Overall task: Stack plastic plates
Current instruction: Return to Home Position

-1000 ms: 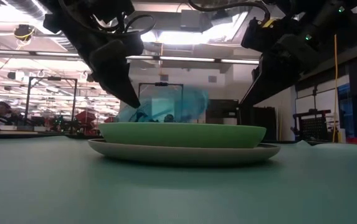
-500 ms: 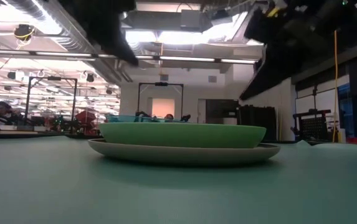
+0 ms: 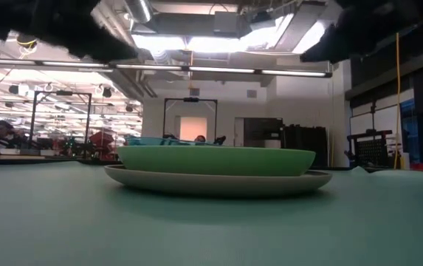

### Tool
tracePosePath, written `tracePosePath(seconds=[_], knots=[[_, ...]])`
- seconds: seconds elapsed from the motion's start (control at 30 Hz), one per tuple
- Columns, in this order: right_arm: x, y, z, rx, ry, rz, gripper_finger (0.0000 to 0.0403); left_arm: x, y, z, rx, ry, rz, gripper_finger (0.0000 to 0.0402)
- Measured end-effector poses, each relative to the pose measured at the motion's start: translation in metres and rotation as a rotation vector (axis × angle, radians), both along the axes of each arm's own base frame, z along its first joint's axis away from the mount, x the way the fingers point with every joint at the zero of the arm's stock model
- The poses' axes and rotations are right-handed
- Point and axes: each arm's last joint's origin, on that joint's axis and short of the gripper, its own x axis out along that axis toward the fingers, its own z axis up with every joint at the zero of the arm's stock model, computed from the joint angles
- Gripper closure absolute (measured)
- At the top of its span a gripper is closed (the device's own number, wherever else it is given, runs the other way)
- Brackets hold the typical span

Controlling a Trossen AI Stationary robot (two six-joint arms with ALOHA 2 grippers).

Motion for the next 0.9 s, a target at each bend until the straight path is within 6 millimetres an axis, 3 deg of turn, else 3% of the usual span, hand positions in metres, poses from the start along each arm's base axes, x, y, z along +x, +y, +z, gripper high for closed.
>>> tracePosePath(seconds=[0.17,0.47,0.73,0.9], knots=[[-0.029,-0.005,-0.006,0.023,-0.166,0.063,0.0397,-0.028,0.005,-0.025,-0.058,-0.082,0.059,0.0342],[-0.074,-0.015,-0.024,0.128,-0.377,0.055,0.0380,-0.056,0.008,-0.042,-0.113,-0.217,0.063,0.0399],[-0.094,-0.018,-0.052,0.186,-0.506,0.121,0.0401,-0.065,0.008,-0.046,-0.123,-0.278,0.022,0.0395],[-0.101,-0.023,-0.066,0.170,-0.561,0.004,0.0398,-0.072,0.008,-0.049,-0.132,-0.303,0.002,0.0400]])
